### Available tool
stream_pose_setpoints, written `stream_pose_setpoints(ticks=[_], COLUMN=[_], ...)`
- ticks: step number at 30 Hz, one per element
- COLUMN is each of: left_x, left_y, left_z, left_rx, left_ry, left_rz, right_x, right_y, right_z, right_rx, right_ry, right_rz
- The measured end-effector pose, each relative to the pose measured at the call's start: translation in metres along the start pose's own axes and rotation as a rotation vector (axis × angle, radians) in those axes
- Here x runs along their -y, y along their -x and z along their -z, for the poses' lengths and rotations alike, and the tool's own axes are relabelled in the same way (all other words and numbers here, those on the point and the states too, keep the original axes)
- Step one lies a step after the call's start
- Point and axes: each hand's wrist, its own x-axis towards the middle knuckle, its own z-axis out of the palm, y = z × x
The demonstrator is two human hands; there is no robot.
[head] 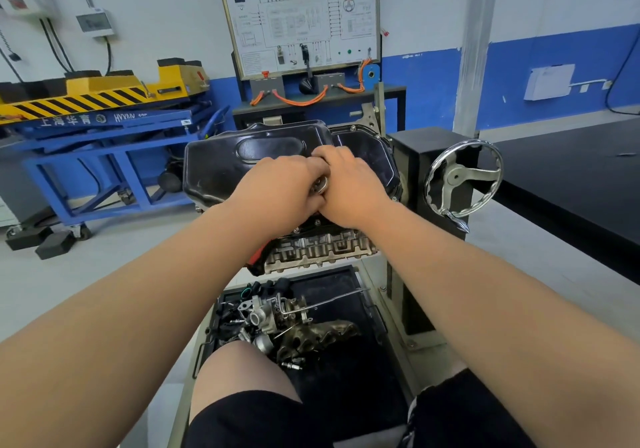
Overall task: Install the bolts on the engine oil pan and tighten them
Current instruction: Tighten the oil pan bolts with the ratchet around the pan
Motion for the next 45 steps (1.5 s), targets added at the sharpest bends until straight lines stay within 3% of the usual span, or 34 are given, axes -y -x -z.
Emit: stream_pose_setpoints(ticks=[3,6,9,13,16,19,22,26,29,32,34,40,45], left_x=[-0.005,-0.017,-0.032,-0.057,-0.068,-0.072,-0.074,-0.076,-0.077,-0.074,-0.073,-0.070,-0.068], left_y=[0.009,0.022,0.035,0.044,0.040,0.035,0.033,0.038,0.044,0.044,0.039,0.019,0.017], left_z=[0.002,-0.003,-0.019,-0.047,-0.058,-0.061,-0.061,-0.070,-0.088,-0.101,-0.105,-0.109,-0.111], left_rx=[-0.130,-0.181,-0.270,-0.470,-0.522,-0.512,-0.435,-0.295,-0.211,-0.190,-0.115,-0.232,-0.220], left_ry=[0.213,0.499,0.936,1.340,1.535,1.572,1.699,1.917,2.094,2.255,2.309,2.432,2.441], left_rz=[0.151,0.333,0.519,0.819,0.990,0.992,0.950,0.866,0.865,1.097,1.157,1.155,1.085], right_x=[0.007,0.018,0.026,0.031,0.030,0.025,0.021,0.018,0.012,0.009,0.009,0.014,0.011], right_y=[-0.007,-0.005,0.002,0.011,0.023,0.034,0.043,0.050,0.054,0.057,0.059,0.064,0.070], right_z=[0.018,0.026,0.030,0.040,0.051,0.059,0.058,0.044,0.040,0.040,0.041,0.043,0.041], right_rx=[0.081,0.218,0.303,0.561,0.571,0.649,0.659,0.364,0.258,0.241,0.258,0.249,0.248], right_ry=[0.247,0.315,0.320,0.102,-0.246,-0.549,-0.600,-0.271,-0.082,-0.022,0.059,0.234,0.278], right_rz=[-0.012,-0.040,-0.047,-0.078,-0.235,-0.384,-0.401,-0.411,-0.341,-0.284,-0.227,-0.081,-0.051])
